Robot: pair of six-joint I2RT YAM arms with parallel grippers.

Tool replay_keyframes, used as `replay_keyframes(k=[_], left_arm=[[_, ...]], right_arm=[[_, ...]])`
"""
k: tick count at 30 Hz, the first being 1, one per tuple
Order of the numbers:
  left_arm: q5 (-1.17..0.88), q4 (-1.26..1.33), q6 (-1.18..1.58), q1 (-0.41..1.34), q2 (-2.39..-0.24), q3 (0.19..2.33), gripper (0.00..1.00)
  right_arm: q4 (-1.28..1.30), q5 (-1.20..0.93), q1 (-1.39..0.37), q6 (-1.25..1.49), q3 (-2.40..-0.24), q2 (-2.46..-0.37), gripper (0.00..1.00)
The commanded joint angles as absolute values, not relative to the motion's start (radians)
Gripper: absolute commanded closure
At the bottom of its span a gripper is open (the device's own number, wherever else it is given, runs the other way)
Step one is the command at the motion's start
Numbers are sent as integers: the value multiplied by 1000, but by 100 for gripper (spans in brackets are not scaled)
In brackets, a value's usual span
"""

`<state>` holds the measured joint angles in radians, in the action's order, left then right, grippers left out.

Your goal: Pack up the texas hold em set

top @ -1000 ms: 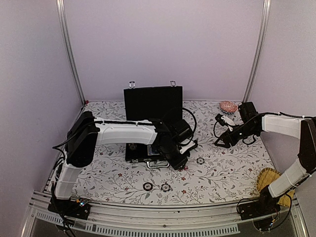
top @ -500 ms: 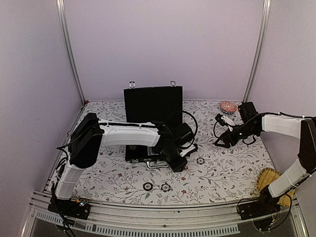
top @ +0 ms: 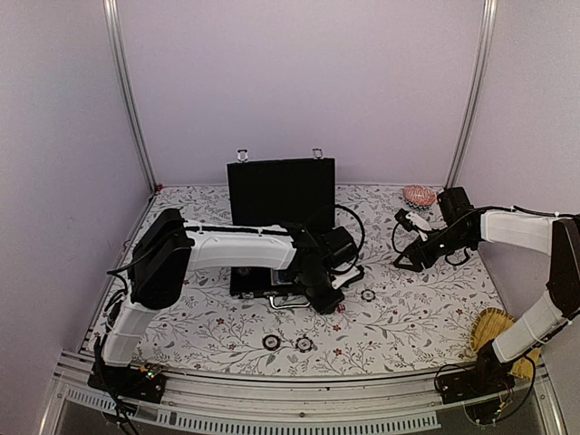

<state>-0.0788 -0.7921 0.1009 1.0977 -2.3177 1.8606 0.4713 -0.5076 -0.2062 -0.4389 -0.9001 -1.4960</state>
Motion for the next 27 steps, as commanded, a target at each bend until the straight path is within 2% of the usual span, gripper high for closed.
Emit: replay_keyframes(k=[1, 7, 14, 27], left_arm=[[-79, -857, 91, 1115, -2284, 1916, 89], [-3, -914, 85, 1098, -2188, 1933, 88], [112, -926, 233, 987, -2136, 1941, 87], [139, -858, 374, 827, -2186, 1903, 86]], right_arm=[[482, -509, -204, -448, -917, -1506, 38], [482, -512, -204, -448, -918, -1514, 38], [482, -511, -204, -446, -918, -1517, 38], [483, -511, -204, -446, -918, -1517, 38]])
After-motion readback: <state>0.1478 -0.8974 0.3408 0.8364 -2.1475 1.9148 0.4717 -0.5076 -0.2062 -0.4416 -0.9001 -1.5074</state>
